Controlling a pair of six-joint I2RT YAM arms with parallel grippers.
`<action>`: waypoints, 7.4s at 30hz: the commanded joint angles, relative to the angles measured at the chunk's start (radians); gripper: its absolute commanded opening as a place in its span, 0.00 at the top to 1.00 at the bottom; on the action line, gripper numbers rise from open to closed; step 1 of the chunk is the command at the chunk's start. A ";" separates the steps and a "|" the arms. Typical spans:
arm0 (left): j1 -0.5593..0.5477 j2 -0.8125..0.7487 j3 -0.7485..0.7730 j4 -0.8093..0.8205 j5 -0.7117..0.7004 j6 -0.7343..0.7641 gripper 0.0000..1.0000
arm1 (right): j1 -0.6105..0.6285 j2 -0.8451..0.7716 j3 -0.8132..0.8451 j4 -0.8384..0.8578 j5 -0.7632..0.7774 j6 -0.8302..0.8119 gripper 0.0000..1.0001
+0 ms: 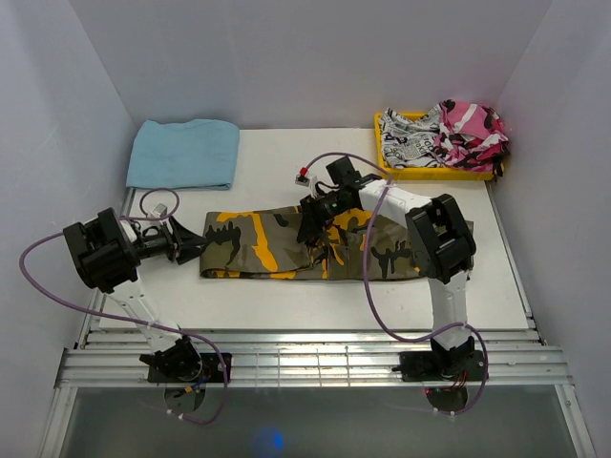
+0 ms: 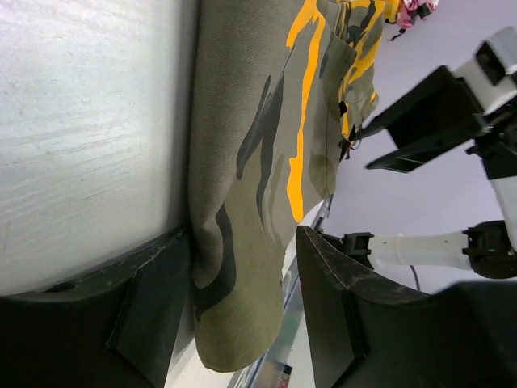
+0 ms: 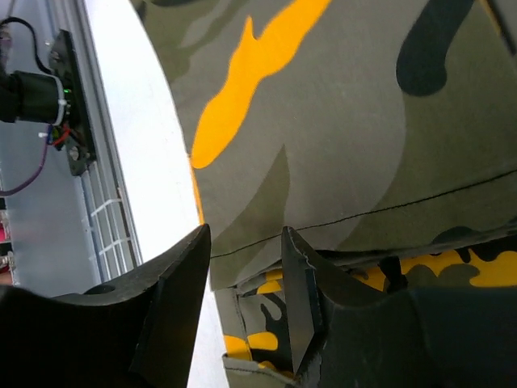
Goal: Fold and stack the trousers
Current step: Fold the trousers
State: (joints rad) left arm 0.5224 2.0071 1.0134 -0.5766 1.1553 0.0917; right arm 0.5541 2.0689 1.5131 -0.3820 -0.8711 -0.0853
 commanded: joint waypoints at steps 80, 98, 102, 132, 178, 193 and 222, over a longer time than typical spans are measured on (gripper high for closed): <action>-1.228 -0.165 0.629 0.187 -0.812 -0.774 1.00 | -0.764 -0.155 -0.430 -0.221 -0.002 -0.185 0.92; -1.407 0.090 0.797 0.311 -0.890 -0.822 1.00 | -0.760 -0.138 -0.465 -0.216 -0.034 -0.209 0.92; -1.435 0.125 0.844 0.317 -0.898 -0.826 1.00 | -0.761 -0.136 -0.462 -0.218 -0.037 -0.212 0.92; -1.467 0.240 0.950 0.357 -0.868 -0.831 0.47 | -0.836 -0.216 -0.348 -0.400 0.049 -0.306 0.55; -0.771 -0.151 -0.138 0.646 -0.027 -0.609 0.40 | -0.626 -0.113 -0.334 -0.555 0.081 -0.481 0.28; -0.786 -0.115 0.343 0.699 -0.172 -0.639 0.28 | -0.625 -0.142 0.056 -0.411 -0.114 -0.223 0.07; -0.458 -0.599 -0.007 0.364 -0.373 -0.623 0.02 | -0.021 -0.420 -0.033 -0.166 0.532 -0.298 0.13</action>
State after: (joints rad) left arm 0.0204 1.4765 1.0946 -0.0322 0.8482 -0.5652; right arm 0.4049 1.6032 1.5505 -0.5777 -0.5331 -0.3607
